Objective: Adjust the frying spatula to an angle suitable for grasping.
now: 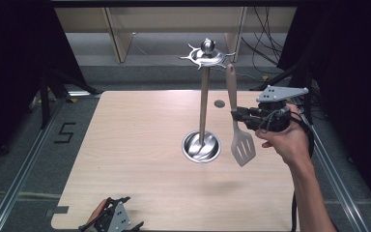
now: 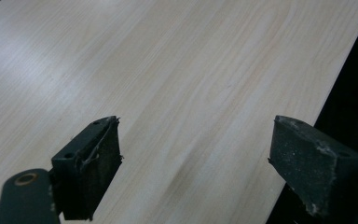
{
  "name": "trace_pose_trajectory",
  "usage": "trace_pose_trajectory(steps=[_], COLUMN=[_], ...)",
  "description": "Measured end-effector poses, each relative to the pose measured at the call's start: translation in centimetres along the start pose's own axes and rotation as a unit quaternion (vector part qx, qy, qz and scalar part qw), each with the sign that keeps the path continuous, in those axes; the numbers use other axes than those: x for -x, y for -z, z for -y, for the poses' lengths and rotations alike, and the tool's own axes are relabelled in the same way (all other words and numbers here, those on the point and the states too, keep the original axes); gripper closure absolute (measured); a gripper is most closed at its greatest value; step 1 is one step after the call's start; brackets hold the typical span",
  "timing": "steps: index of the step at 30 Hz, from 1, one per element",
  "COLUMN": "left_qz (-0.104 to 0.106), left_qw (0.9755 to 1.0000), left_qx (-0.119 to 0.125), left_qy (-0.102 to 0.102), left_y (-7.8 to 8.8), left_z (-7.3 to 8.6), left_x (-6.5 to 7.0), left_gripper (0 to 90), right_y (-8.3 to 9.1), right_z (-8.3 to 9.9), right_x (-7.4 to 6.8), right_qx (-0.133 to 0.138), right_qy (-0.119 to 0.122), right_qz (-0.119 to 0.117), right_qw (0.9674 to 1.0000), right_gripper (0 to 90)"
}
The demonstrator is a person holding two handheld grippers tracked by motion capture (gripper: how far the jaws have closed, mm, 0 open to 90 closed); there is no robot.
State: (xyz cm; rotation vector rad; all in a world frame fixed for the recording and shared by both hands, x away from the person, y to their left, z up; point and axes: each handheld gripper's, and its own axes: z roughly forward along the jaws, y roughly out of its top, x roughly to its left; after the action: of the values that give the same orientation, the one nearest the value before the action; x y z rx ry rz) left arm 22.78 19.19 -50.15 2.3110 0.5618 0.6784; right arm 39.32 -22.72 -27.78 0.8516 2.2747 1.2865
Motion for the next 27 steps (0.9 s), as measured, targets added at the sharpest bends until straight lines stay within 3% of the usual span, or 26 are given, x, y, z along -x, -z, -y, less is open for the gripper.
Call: trace_pose_trajectory(steps=[1, 8, 10, 12, 14, 16, 19, 24, 27], left_qz=[0.001, 0.006, 0.008, 0.005, 0.005, 0.005, 0.005, 0.009, 0.011], left_qw=[1.0000, 1.0000, 0.9999, 1.0000, 1.0000, 1.0000, 1.0000, 1.0000, 0.9999], left_qx=[0.000, 0.001, -0.006, -0.001, 0.000, -0.001, 0.000, -0.002, -0.005], left_qy=[0.000, 0.001, -0.007, 0.000, -0.001, -0.002, -0.001, -0.001, -0.004], left_y=[0.0, 0.0, 0.2, 0.0, 0.0, 0.1, 0.1, 0.1, 0.2], left_z=[0.0, 0.0, 0.0, 0.0, 0.0, 0.0, 0.0, 0.0, 0.0], left_x=[0.0, 0.0, -0.1, -0.1, 0.0, 0.0, -0.1, -0.1, -0.1], left_gripper=[15.7, 15.7, 15.7, 15.7, 15.7, 15.7, 15.7, 15.6, 15.7], right_y=[-0.1, -0.9, -1.0, -1.4, -1.5, -1.7, -2.1, -2.1, -2.4], right_z=[-0.1, -0.5, -0.6, -0.5, -0.6, -0.6, -0.5, -0.4, -0.2], right_x=[0.1, 0.2, 0.2, 0.1, 0.3, 0.1, 0.1, 0.1, 0.0], right_qx=[0.000, -0.014, -0.012, -0.005, -0.018, -0.016, -0.003, -0.009, 0.009], right_qy=[0.008, 0.001, 0.006, -0.003, 0.003, -0.008, -0.004, -0.006, -0.012], right_qz=[0.001, -0.002, -0.005, 0.000, -0.004, -0.007, -0.003, -0.009, -0.009], right_qw=[1.0000, 0.9999, 0.9999, 1.0000, 0.9998, 0.9998, 1.0000, 0.9999, 0.9998], right_gripper=[78.2, 78.2, 78.2, 78.2, 78.1, 78.1, 78.0, 77.9, 77.7])
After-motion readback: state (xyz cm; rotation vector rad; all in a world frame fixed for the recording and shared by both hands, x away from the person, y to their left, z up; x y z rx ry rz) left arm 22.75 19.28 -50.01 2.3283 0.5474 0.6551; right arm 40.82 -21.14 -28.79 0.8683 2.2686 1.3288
